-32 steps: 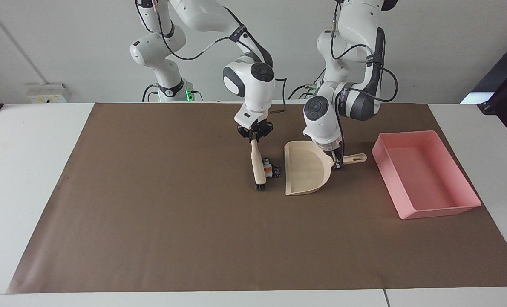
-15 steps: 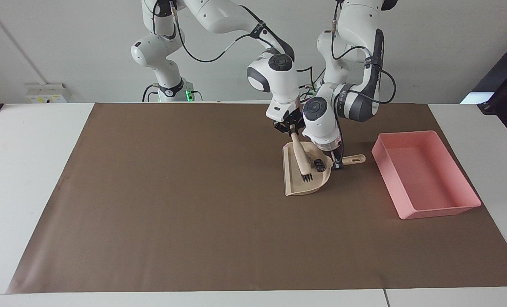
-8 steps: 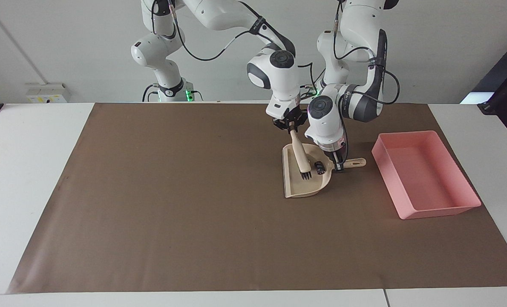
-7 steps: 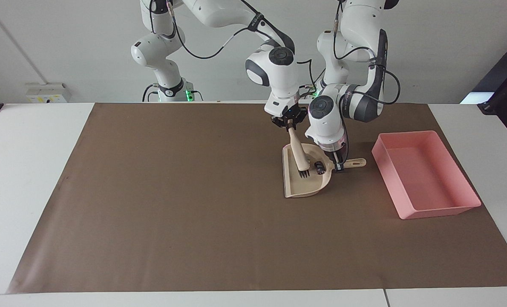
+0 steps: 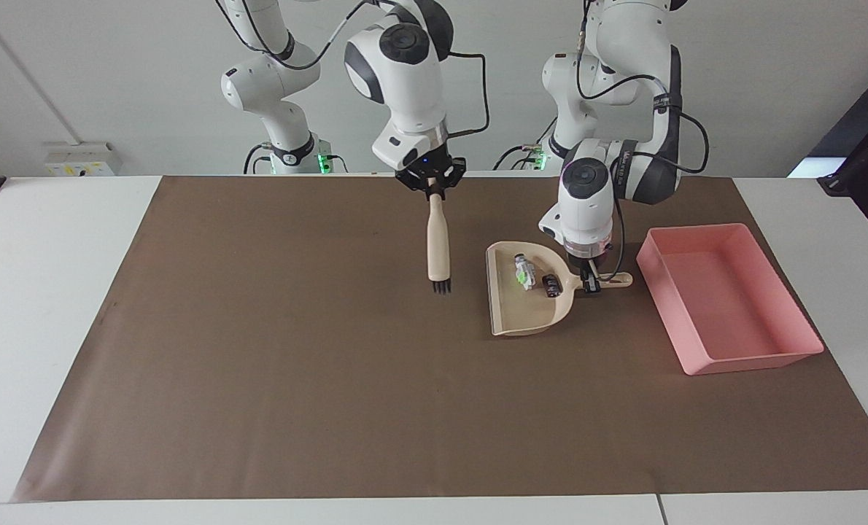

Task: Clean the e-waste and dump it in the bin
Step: 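Lift the dustpan toward the bin with the left gripper while the right gripper withdraws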

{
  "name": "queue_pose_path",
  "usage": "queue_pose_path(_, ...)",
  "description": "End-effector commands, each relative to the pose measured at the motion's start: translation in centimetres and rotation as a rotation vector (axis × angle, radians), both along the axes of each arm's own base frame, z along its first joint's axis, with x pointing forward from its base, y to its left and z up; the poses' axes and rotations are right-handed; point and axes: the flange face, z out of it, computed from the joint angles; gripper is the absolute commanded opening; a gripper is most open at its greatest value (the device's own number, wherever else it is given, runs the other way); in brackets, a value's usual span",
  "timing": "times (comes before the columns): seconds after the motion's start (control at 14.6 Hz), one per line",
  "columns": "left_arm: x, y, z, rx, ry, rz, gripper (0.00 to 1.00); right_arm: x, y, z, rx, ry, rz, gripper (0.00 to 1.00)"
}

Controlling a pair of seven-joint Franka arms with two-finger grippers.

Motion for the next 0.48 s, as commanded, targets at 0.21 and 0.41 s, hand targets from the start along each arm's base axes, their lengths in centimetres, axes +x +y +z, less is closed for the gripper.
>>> queue_pose_path(0.21, 1.9, 8.0, 8.2, -0.032, 0.040, 0.093, 0.00, 5.1, -16.3, -2.2, -0.112, 0.000, 0.015, 0.00)
queue_pose_path(0.41, 3.4, 13.0, 11.1, -0.053, 0.031, 0.072, 0.00, 4.4, -25.0, -4.9, -0.106, 0.036, 0.107, 0.00)
